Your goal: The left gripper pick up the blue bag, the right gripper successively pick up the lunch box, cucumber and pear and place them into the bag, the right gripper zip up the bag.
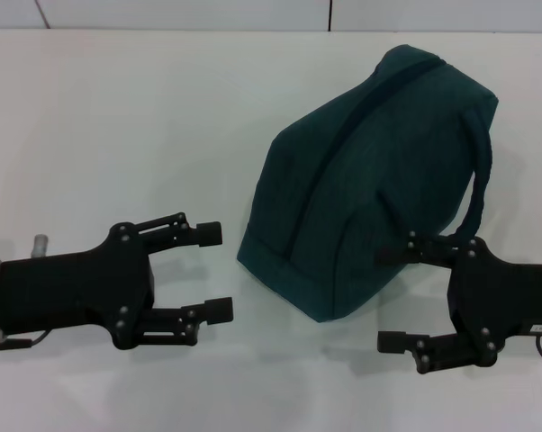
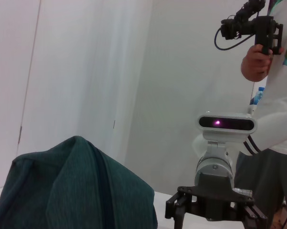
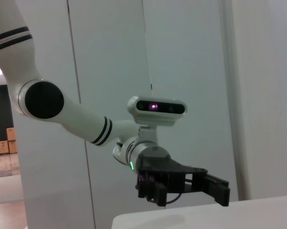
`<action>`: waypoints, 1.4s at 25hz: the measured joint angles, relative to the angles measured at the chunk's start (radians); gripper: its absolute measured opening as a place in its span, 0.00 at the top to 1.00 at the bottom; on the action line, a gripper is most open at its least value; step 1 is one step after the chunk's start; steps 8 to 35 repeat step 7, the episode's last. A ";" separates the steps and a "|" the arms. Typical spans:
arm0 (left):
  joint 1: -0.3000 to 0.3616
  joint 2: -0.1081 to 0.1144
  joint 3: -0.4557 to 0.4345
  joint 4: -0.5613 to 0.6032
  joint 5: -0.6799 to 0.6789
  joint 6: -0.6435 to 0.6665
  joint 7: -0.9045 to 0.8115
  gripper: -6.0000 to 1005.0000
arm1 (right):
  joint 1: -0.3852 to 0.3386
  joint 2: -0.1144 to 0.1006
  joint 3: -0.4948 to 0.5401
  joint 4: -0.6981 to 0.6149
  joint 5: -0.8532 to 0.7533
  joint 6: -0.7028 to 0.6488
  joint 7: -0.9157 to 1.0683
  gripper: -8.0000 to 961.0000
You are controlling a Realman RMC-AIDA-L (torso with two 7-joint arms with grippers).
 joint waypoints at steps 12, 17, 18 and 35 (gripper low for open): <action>0.002 0.000 0.000 -0.002 0.001 0.007 -0.005 0.16 | 0.001 -0.002 0.000 -0.001 0.013 -0.009 0.004 0.09; 0.002 0.000 0.000 -0.002 0.001 0.007 -0.005 0.16 | 0.001 -0.002 0.000 -0.001 0.013 -0.009 0.004 0.09; 0.002 0.000 0.000 -0.002 0.001 0.007 -0.005 0.16 | 0.001 -0.002 0.000 -0.001 0.013 -0.009 0.004 0.09; 0.002 0.000 0.000 -0.002 0.001 0.007 -0.005 0.16 | 0.001 -0.002 0.000 -0.001 0.013 -0.009 0.004 0.09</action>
